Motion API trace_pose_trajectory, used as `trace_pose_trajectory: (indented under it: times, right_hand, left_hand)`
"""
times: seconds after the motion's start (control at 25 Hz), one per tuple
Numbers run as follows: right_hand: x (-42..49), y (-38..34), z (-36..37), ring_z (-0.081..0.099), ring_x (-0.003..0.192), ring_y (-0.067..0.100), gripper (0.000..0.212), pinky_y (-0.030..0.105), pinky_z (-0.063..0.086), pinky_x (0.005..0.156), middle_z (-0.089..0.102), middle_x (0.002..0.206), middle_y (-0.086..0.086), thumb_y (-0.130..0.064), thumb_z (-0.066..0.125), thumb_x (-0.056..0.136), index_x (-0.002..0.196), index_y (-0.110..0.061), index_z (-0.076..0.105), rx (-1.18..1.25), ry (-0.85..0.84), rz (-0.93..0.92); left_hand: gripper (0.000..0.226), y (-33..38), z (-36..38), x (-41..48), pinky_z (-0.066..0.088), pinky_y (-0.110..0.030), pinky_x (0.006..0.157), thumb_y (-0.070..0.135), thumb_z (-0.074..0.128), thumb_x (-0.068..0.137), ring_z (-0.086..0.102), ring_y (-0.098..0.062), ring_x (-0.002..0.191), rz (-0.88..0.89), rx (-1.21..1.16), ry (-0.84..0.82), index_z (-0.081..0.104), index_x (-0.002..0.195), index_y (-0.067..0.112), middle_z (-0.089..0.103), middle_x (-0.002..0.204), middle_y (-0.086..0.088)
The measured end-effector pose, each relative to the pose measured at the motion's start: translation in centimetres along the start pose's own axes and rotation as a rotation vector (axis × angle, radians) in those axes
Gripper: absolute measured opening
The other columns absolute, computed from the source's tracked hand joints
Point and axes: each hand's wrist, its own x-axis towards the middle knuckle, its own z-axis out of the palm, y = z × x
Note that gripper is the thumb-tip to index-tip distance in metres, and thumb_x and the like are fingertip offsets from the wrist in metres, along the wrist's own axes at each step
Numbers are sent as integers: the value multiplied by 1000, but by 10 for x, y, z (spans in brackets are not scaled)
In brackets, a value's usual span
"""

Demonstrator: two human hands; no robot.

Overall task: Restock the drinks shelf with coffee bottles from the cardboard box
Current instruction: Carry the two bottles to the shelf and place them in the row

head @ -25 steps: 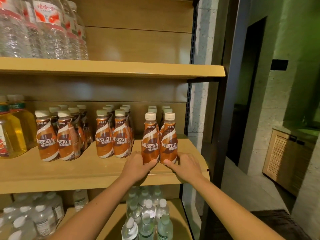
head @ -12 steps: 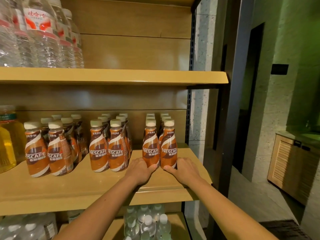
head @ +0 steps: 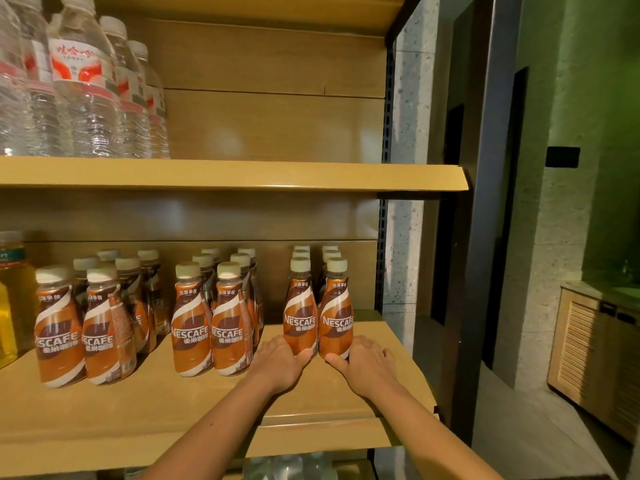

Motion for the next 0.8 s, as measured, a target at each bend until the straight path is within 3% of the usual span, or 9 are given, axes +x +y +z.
trace_pose_trajectory:
  times: [0.12,0.28,0.44,0.52,0.6,0.68,0.8]
  right_hand:
    - [2,1,2,42,128,21,61,42,26,109,50,134,3,-61,37,90,129,-16,44,-17,-30,27]
    - [5,1,2,34,135,21,67,42,22,112,41,144,2,-65,34,88,138,-20,34,-4,-92,73]
    - [-13,-10,-14,36,136,22,100,39,32,112,38,148,5,-84,37,69,143,-18,29,185,12,113]
    - [-32,-9,-25,36,137,24,103,39,34,111,38,149,7,-82,43,68,144,-15,29,186,51,98]
    - [-61,-10,-34,27,142,24,89,36,26,116,28,154,9,-60,53,83,149,-11,18,139,27,22]
    - [-94,-12,-46,24,144,22,79,33,21,117,25,156,8,-45,55,89,149,-12,16,96,4,-65]
    - [-136,-6,-71,29,141,24,71,34,23,115,30,153,9,-42,54,91,147,-11,23,-44,-17,-202]
  left_hand:
    - [66,-1,3,1,41,-44,103,67,41,80,50,-21,117,1,-27,24,43,129,23,54,127,0]
    - [85,3,6,-1,32,-44,111,72,38,78,38,-24,134,-76,-21,18,26,144,20,40,146,-2]
    - [102,14,-7,-22,37,-41,109,84,37,65,42,-22,131,-104,-151,66,31,143,19,44,144,-3]
    - [90,24,-19,-55,39,-38,106,74,47,72,45,-21,128,-36,-180,143,33,141,17,47,141,-2]
    - [71,35,-30,-95,39,-35,106,54,55,82,44,-18,128,102,-122,205,33,138,18,46,140,0]
    - [63,50,-40,-134,38,-31,106,41,57,87,44,-15,128,291,-55,202,30,141,22,44,142,4]
    - [66,81,-49,-176,38,-30,105,37,56,90,43,-17,130,497,0,74,27,146,21,41,146,2]
